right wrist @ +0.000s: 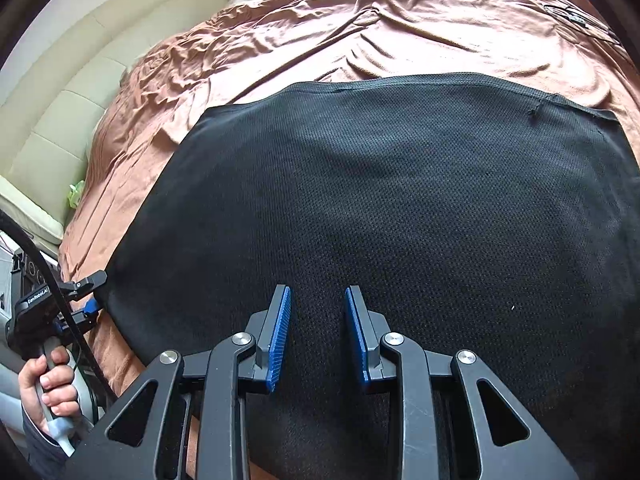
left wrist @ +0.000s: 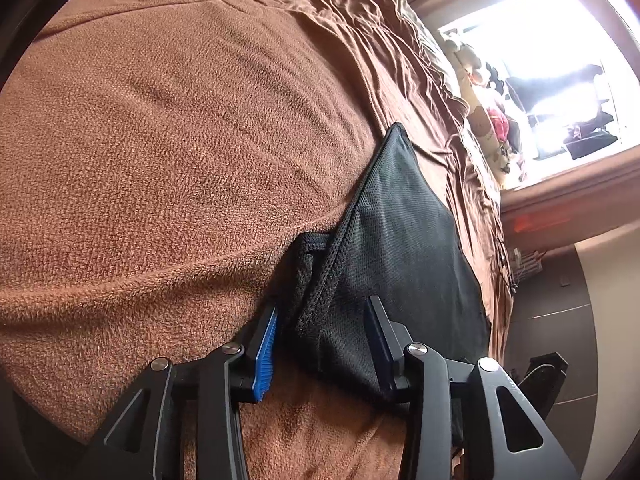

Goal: Fold small clothes

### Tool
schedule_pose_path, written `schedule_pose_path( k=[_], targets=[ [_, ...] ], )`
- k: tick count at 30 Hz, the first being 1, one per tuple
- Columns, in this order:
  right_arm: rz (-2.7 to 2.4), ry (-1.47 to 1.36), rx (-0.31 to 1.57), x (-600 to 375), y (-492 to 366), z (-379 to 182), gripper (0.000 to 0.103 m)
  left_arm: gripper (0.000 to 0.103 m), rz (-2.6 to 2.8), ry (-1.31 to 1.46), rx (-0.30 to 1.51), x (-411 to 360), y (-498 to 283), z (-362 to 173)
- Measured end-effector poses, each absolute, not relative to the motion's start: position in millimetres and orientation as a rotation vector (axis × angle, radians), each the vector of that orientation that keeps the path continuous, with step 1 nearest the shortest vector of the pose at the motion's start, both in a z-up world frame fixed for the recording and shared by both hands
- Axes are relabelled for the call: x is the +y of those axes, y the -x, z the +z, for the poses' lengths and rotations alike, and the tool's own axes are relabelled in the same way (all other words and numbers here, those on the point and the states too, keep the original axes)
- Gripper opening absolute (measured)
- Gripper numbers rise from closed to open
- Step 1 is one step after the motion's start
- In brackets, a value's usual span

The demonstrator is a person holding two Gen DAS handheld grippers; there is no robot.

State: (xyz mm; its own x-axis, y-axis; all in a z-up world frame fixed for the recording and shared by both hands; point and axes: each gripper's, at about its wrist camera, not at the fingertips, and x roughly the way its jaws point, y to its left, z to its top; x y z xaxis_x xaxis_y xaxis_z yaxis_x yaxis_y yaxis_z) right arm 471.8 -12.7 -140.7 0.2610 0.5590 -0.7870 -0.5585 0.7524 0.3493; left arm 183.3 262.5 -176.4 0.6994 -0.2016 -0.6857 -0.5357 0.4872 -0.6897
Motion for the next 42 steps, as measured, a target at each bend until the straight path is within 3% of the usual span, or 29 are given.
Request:
schedule_pose_path(
  k=[2, 3, 5, 8, 42],
  targets=[
    [0.745, 0.005, 1.065, -12, -476, -142, 0.023, 0.038, 0.241, 1.068, 0.801, 263, -184, -177],
    [0.735, 0.01, 1.065, -12, -477, -143, 0.018, 0.033, 0.257, 1.063, 0.805, 263, -183, -177],
    [0.715, 0.012, 1.069, -9, -483, -143, 0.014, 0.015, 0.284, 1.063, 0.818, 266, -181, -179],
    [0.697, 0.004, 1.074, -4, -489, -143, 0.01, 0.011, 0.278, 1.08, 0.808, 268, -178, -181],
    [0.541, 0.136, 1.067, 97, -598, -142, 0.009, 0.01, 0.301, 1.075, 0.803, 263, -186, -183]
  ],
)
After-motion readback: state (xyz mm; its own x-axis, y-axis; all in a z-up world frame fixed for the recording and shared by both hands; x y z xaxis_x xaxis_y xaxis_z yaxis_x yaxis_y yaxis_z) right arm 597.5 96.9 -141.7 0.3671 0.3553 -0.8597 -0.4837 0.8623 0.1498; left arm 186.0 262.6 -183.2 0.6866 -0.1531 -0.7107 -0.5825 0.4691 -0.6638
